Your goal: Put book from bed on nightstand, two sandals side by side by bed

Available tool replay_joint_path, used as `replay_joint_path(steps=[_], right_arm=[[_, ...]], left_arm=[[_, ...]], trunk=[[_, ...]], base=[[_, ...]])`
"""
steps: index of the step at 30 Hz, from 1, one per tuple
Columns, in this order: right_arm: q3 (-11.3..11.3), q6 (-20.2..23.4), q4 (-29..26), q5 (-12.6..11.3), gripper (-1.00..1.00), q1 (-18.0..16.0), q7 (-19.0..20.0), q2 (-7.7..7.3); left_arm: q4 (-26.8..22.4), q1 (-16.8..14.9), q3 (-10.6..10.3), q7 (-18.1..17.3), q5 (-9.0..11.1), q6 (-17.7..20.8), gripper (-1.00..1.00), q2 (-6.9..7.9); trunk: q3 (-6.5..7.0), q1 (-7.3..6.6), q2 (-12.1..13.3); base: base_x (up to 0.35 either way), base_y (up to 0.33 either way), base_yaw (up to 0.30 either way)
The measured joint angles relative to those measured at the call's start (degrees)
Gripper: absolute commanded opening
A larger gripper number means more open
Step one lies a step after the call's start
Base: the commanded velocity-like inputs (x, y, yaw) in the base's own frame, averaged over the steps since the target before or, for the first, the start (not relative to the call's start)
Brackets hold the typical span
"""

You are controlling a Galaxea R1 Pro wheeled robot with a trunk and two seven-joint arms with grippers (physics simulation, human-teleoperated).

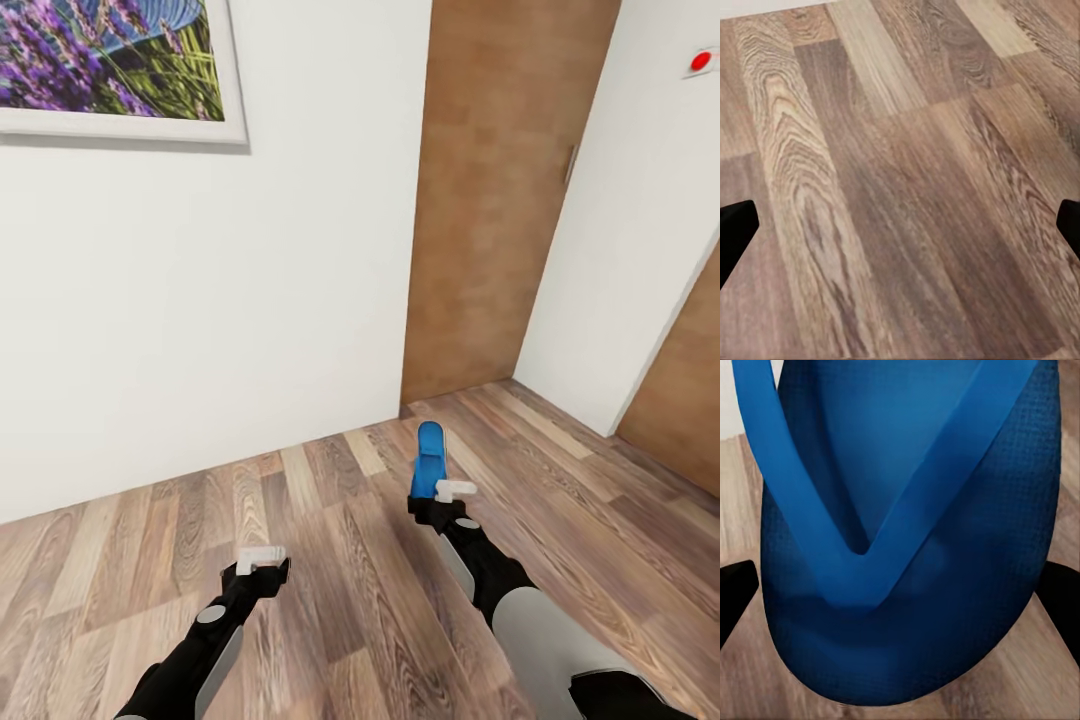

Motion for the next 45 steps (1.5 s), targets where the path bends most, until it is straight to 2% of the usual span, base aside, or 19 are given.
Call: replay_joint_path(steps=[29, 45], right_arm=[[-0.01, 0.00, 0.00, 0.00, -1.00, 0.00, 0.00, 0.00], [-0.01, 0.00, 0.00, 0.00, -1.00, 0.00, -0.01, 0.00]], left_arm=[[0.00, 0.00, -0.09, -0.07, -0.15, 0.00, 1.00, 0.16], [0.00, 0.00, -0.10, -0.08, -0.27, 0.00, 1.00, 0.16]], trunk=[[0.00, 0.01, 0.00], [0.00, 0.00, 0.00]], base=[[0.053, -0.001, 0.276], [0.096, -0.080, 0.276]])
